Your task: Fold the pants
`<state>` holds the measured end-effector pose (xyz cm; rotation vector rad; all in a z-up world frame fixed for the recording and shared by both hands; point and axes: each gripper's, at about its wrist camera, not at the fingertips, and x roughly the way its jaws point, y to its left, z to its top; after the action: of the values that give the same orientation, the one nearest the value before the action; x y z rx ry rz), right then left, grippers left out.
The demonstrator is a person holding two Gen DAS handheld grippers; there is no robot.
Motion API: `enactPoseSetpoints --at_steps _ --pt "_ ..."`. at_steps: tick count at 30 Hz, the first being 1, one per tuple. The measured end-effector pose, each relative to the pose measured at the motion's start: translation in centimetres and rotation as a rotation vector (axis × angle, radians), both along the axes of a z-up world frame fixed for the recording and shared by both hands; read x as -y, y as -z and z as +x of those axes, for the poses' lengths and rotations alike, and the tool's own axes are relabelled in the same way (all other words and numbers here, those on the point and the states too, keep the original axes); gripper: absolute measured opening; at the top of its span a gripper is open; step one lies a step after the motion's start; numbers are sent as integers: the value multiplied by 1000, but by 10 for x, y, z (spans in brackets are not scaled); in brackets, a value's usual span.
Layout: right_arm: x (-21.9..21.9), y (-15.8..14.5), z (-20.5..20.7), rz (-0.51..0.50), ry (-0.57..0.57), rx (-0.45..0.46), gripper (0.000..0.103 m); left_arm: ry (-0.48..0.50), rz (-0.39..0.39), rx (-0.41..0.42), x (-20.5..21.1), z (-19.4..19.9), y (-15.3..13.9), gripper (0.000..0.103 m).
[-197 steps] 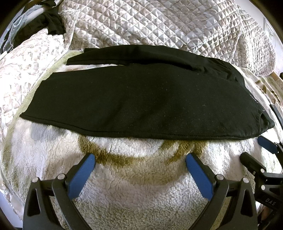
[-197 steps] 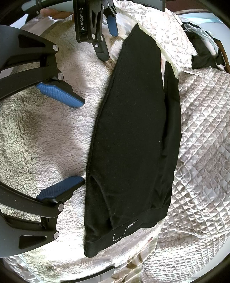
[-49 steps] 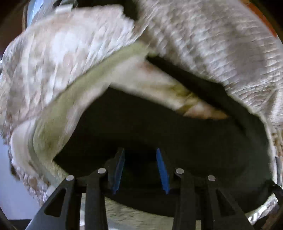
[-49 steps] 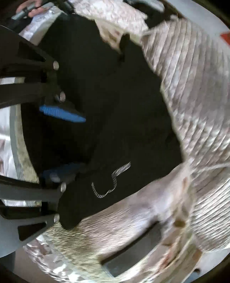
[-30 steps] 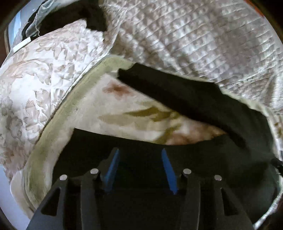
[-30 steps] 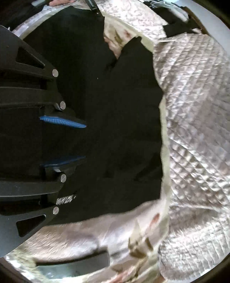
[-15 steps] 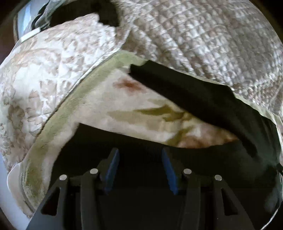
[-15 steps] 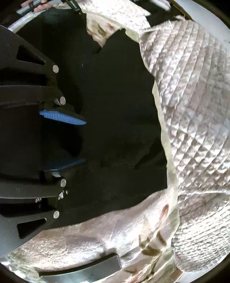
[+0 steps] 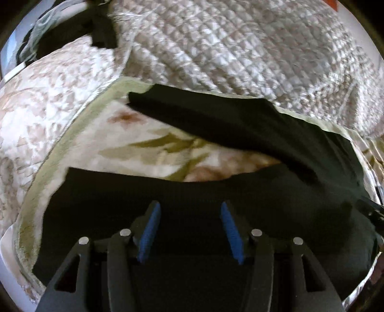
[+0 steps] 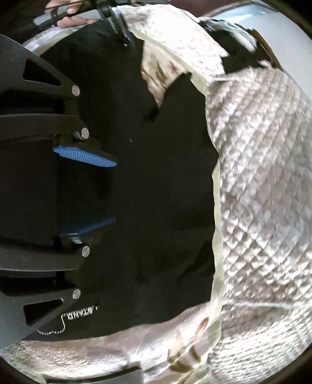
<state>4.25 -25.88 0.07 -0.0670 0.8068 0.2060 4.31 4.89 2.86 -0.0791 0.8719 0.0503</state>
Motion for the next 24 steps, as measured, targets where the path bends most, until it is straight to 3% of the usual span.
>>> enactPoseSetpoints --at_steps 4,6,9,12,17,24 --pt "-11 20 3 -64 -12 -75 45 87 36 -35 22 1 9 62" --pt "-13 17 1 -80 -17 -54 45 103 52 -71 29 4 18 62" --pt "-11 9 -3 -67 -17 -20 45 113 74 -51 34 2 16 62" --pt "-6 4 -3 -52 -6 -10 53 131 51 -45 33 -1 15 62" --pt "-5 -4 6 -41 -21 -38 54 144 21 -49 31 6 6 62" --pt "-2 -22 42 -39 -92 -65 64 157 2 -13 27 48 -21 66"
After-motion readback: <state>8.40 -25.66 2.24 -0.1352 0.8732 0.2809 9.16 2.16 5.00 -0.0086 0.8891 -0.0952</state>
